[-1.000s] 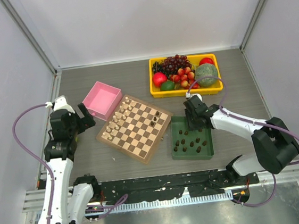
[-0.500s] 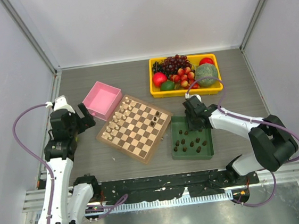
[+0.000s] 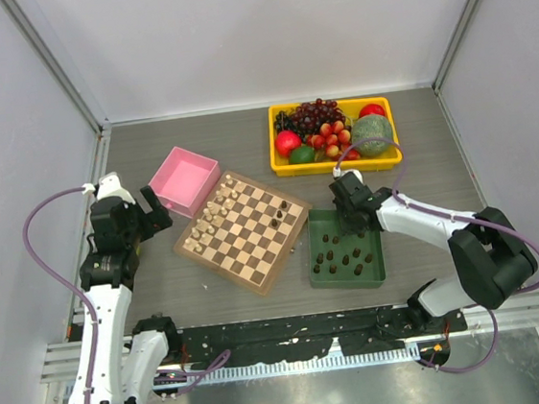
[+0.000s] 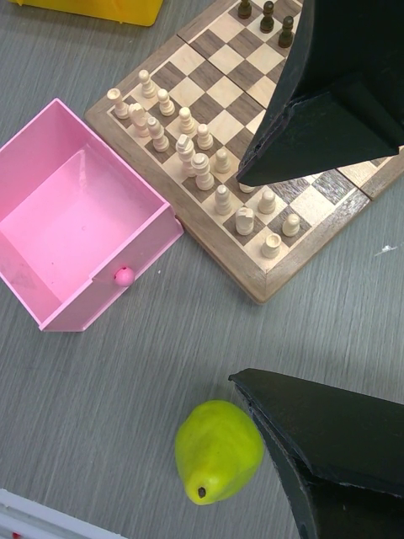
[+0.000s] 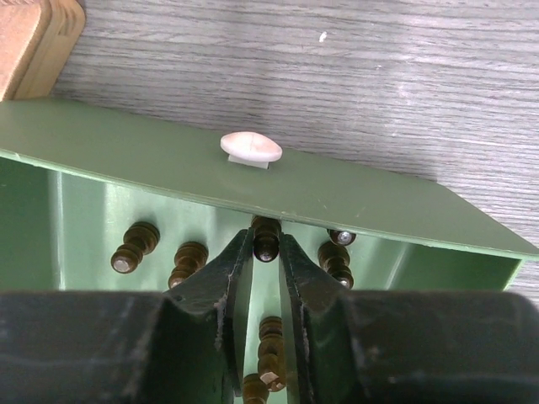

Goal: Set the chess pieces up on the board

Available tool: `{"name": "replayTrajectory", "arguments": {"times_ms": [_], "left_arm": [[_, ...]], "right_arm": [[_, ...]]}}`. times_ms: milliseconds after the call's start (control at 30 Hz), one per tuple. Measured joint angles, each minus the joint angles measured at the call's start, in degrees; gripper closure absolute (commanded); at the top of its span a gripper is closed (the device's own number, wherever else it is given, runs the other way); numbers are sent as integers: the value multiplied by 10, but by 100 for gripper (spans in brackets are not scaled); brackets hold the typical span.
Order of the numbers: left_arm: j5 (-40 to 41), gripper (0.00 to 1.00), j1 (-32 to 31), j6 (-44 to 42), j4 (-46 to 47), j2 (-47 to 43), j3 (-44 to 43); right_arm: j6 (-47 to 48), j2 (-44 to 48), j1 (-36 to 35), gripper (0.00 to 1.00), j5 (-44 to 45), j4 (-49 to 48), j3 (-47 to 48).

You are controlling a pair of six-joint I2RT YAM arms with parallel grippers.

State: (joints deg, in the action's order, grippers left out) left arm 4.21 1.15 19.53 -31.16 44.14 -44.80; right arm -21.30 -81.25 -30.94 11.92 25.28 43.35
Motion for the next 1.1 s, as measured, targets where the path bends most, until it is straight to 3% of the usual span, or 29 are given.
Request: {"name": "replayTrajectory", "arguments": {"times_ms": [267, 667, 1100], "left_arm": [[0, 1, 0, 0, 0, 0, 0], [-4, 1, 0, 0, 0, 2, 0], [-9, 1, 0, 0, 0, 3, 0]], "right_arm": [[2, 5, 0, 82, 0, 5, 6], [16, 125, -38, 82, 2, 61, 84], [-7, -86, -231, 82, -5, 35, 228]]}}
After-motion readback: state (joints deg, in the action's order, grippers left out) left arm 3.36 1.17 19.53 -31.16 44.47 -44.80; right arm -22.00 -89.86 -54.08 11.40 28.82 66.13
